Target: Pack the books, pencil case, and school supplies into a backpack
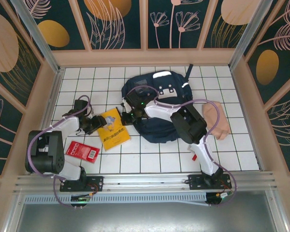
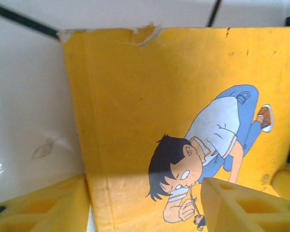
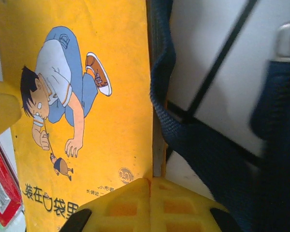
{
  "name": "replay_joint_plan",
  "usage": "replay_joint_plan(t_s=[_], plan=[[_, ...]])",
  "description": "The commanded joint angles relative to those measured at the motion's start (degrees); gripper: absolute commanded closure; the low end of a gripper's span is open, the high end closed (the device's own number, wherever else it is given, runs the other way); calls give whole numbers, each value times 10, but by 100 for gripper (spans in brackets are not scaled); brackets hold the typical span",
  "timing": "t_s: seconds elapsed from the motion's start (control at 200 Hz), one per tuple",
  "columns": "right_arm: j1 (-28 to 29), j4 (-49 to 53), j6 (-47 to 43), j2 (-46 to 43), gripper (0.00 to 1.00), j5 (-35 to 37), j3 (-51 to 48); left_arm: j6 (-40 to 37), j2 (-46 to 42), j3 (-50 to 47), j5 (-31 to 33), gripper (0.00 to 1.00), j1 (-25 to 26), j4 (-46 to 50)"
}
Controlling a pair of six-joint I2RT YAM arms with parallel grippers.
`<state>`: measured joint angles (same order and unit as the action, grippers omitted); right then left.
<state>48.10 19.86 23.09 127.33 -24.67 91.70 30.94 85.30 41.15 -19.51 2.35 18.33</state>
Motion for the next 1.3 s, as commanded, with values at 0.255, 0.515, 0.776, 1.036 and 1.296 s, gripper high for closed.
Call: replay_joint_plan(t_s=[0.255, 0.515, 0.776, 1.036, 1.296], plan=[[15, -26, 7, 35, 100, -60, -34, 50, -36, -31, -263, 53, 26, -199], [7, -47, 12, 45, 100, -68, -41, 14, -34, -46, -235, 53, 26, -174], [6, -64, 7, 44, 100, -70, -47, -11, -2, -47, -180, 58, 26, -148], [6, -97, 5, 14, 90, -64, -75, -18, -50, -11, -114, 87, 26, -84], [1, -198, 3, -139, 55, -66, -163, -34, -131, 100, -93, 100, 26, 21]])
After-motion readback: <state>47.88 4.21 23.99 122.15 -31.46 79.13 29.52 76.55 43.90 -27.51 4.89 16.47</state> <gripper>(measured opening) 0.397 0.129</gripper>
